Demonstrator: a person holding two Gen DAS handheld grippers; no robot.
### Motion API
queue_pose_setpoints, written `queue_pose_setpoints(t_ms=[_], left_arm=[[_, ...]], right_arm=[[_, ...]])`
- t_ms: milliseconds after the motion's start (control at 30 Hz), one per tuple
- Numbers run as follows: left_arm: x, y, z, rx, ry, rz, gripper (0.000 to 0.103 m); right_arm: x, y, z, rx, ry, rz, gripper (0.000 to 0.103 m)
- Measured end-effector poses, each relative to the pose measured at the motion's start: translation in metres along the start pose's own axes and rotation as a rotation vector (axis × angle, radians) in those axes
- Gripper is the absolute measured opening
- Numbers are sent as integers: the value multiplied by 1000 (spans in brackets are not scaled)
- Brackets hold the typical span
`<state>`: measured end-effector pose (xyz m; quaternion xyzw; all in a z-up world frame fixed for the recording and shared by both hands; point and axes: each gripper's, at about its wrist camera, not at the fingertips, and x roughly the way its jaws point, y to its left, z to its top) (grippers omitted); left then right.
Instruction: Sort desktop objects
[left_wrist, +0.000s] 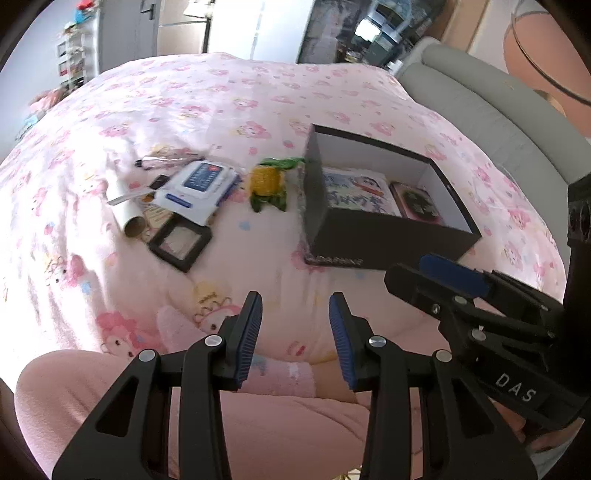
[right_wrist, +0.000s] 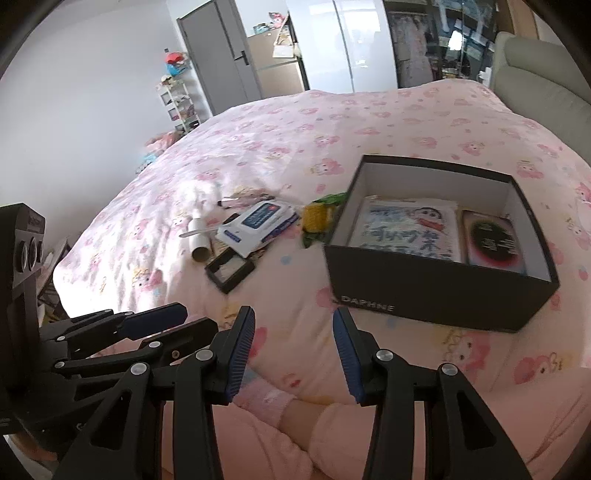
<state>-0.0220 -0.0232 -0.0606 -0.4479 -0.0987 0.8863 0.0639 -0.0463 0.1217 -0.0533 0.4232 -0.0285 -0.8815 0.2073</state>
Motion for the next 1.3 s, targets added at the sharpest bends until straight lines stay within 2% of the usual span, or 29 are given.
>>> queue_pose_setpoints(t_ms=[133, 300, 500, 700, 833, 933, 1033, 1233, 1300], left_arm=[[-3, 24, 8, -68, -32, 4, 37], [-1, 49, 35, -126, -73, 5, 37], [39, 73, 86, -205, -8, 58, 37], [111, 116, 113, -368, 131, 117, 37], [144, 151, 114, -487, 186, 137, 37], [147, 169, 107, -539, 126, 65, 39], [149, 175, 107, -539, 109, 83, 39], [179, 189, 97, -626, 199, 24, 39], [182, 191, 94, -652, 207, 5, 39]], right_arm=[[11, 17, 8, -9, 14, 34, 41], [22, 35, 41, -33, 1, 63, 41], [49, 41, 86, -33, -25, 37, 41], [106, 30, 102, 47, 76, 3, 41], [148, 27, 98, 89, 138, 18, 41], [177, 30, 93, 76, 193, 22, 41], [201, 32, 85, 69, 236, 63, 41], [234, 36, 78, 74, 269, 101, 42], [246, 39, 76, 80, 288, 99, 42]])
